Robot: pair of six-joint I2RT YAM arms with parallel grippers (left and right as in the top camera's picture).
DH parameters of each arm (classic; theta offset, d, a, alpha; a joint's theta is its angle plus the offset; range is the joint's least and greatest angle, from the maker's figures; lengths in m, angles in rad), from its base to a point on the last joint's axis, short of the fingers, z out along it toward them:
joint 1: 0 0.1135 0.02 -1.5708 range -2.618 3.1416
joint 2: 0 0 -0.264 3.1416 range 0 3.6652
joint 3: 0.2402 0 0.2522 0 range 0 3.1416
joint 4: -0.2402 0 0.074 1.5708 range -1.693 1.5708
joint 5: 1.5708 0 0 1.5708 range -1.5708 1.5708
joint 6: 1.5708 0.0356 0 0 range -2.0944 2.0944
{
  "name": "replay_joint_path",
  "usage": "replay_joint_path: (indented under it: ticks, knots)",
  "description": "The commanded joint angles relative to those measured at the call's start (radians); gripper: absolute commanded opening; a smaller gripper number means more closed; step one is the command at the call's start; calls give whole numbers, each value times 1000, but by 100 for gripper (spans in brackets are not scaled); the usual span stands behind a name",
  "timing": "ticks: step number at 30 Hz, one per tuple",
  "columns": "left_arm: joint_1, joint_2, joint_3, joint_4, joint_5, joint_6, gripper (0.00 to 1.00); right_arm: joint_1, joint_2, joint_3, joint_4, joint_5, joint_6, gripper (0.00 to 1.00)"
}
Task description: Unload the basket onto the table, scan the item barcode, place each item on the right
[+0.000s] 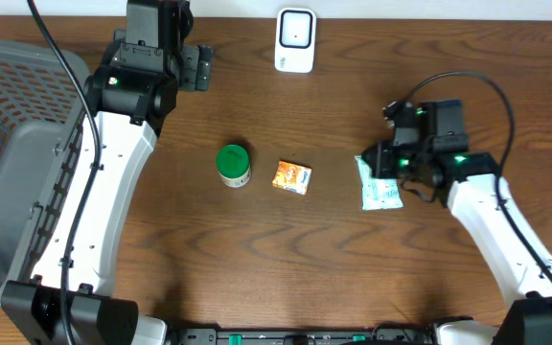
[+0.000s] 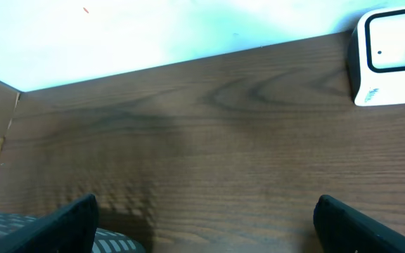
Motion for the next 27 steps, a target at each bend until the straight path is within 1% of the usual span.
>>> replay_joint_path:
  ticks: [1,6,8,16,21,24,25,27]
  knots:
    - [2,-13,0,0,-5,6,98,82,60,-62,-3,50,171,1]
    - [2,-13,0,0,-5,6,98,146,168,-84,14,63,175,1]
    - [2,-13,0,0,-5,6,98,151,202,-84,-9,119,198,1]
    - [2,-13,0,0,-5,6,98,148,212,-82,-161,496,279,1]
    - [2,-13,0,0,-5,6,98,141,212,-53,-190,712,270,2]
    - [2,-13,0,0,-5,6,98,135,212,0,-191,725,198,3]
    - [2,-13,0,0,-5,6,98,135,210,22,-197,701,190,1]
    - [2,-13,0,0,-5,6,98,135,201,84,-238,597,180,1]
